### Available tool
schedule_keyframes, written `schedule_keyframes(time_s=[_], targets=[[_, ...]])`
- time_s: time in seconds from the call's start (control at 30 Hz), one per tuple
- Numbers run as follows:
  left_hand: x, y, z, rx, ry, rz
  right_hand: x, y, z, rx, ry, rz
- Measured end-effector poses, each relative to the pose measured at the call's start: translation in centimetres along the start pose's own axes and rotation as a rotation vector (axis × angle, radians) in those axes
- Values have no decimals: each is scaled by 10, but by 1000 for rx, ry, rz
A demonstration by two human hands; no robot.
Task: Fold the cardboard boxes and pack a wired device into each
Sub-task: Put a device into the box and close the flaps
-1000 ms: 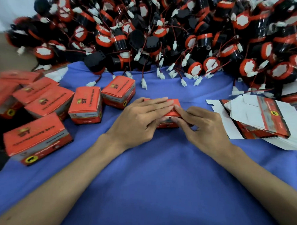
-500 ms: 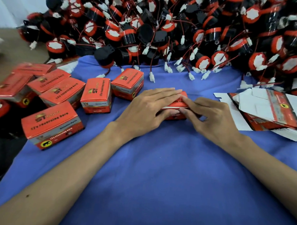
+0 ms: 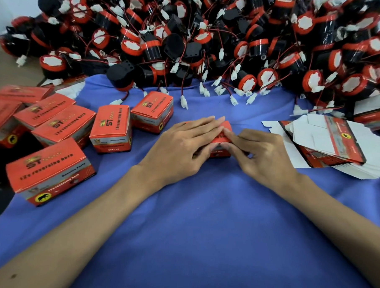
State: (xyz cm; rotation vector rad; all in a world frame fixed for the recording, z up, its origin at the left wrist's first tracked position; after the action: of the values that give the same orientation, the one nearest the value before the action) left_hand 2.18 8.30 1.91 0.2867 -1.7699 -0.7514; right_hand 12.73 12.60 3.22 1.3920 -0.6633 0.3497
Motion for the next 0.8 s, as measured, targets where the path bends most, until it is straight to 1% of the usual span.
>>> schedule_keyframes(time_s=[0.13, 0.37, 0.5, 0.57, 0.63, 0.8], targets=[[5, -1, 1, 23, 7, -56, -2, 2, 2, -9, 14, 24], [-2, -2, 3, 32, 67, 28, -3, -2, 1, -79, 34, 47], [4, 1, 1, 42, 165, 31, -6, -2, 2, -90, 39, 112], [9, 1, 0, 54, 237, 59, -9, -2, 2, -103, 42, 140], [14, 0, 1, 75, 292, 105, -9, -3, 1, -125, 28, 135], [32, -18, 9, 212, 432, 228, -8, -4, -11, -239, 2, 107]])
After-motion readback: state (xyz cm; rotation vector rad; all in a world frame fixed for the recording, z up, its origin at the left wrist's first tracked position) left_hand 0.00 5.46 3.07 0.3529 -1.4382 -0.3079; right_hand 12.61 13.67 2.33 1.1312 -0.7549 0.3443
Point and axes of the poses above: each hand's wrist, its own y-axis towards the middle knuckle, its own x-axis out of the back of the hand, z = x × y, the point moved 9 cm from there along y, towards the middle knuckle, and after that the axes turned 3 degrees about x, right-handed, at the moved point
